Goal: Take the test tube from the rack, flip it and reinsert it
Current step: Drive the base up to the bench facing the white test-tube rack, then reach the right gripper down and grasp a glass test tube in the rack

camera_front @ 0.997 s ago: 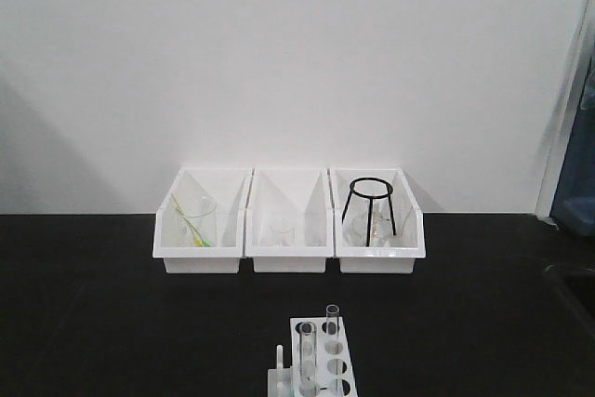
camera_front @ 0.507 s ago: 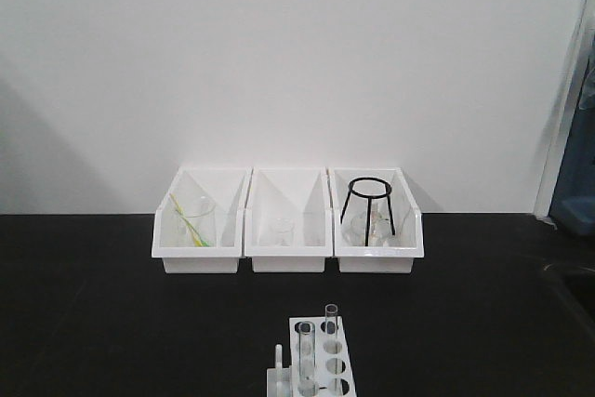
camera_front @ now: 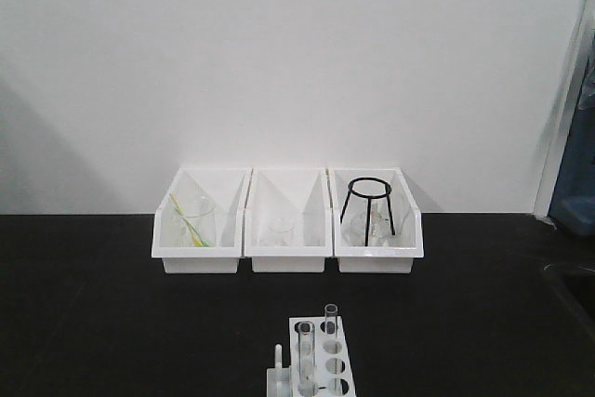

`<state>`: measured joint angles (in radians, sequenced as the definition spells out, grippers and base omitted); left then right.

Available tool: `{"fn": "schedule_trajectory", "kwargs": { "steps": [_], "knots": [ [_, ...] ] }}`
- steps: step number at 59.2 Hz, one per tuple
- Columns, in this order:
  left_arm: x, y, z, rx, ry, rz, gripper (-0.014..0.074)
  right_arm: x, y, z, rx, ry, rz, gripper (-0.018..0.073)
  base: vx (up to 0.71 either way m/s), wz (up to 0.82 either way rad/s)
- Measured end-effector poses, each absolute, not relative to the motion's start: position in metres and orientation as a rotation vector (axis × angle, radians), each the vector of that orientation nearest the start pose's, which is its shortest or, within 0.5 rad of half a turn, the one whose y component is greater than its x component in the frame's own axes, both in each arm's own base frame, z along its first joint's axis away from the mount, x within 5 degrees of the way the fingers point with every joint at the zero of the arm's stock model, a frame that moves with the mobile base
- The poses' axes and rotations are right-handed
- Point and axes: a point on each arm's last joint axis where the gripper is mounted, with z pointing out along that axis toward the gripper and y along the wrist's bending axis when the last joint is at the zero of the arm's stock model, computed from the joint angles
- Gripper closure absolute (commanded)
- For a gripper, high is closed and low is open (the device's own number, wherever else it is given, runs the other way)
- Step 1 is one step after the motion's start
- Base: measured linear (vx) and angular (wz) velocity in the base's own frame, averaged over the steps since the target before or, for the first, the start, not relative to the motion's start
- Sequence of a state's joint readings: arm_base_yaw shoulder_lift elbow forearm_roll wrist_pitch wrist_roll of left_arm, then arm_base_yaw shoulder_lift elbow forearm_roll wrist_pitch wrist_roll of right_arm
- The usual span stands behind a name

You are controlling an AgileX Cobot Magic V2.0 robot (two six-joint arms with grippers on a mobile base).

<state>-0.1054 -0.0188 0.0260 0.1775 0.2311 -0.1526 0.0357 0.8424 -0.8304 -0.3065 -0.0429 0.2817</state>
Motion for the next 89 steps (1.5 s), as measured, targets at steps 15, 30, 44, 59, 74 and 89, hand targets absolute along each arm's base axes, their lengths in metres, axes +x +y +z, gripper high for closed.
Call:
{"fn": "schedule_trajectory", "kwargs": {
  "steps": [15,30,44,59,74,89],
  "knots": [
    [0.055,-0.002,0.185,0.078,1.717,-0.028,0.0602,0.179,0.012,0.411,-0.039,1.435,0.084,-0.0111,0.0,0.0],
    [0.055,-0.002,0.185,0.078,1.717,-0.028,0.0602,0.182,0.067,0.313,-0.337,1.587,0.304,0.0005,0.0,0.0],
    [0.055,-0.002,0.185,0.078,1.717,-0.028,0.0602,0.179,0.117,0.215,-0.659,1.7,0.512,0.0035,0.0,0.0],
    [0.055,-0.002,0.185,0.078,1.717,-0.028,0.0602,0.226,0.151,0.197,-0.701,1.624,0.593,0.0035,0.0,0.0],
    [0.055,-0.002,0.185,0.078,1.717,-0.028,0.0602,0.274,0.176,0.19,-0.694,1.608,0.594,0.0035,0.0,0.0],
    [0.055,-0.002,0.185,0.078,1.717,-0.028,0.0602,0.297,0.186,0.177,-0.677,1.641,0.584,0.0169,0.0,0.0]
  ]
}}
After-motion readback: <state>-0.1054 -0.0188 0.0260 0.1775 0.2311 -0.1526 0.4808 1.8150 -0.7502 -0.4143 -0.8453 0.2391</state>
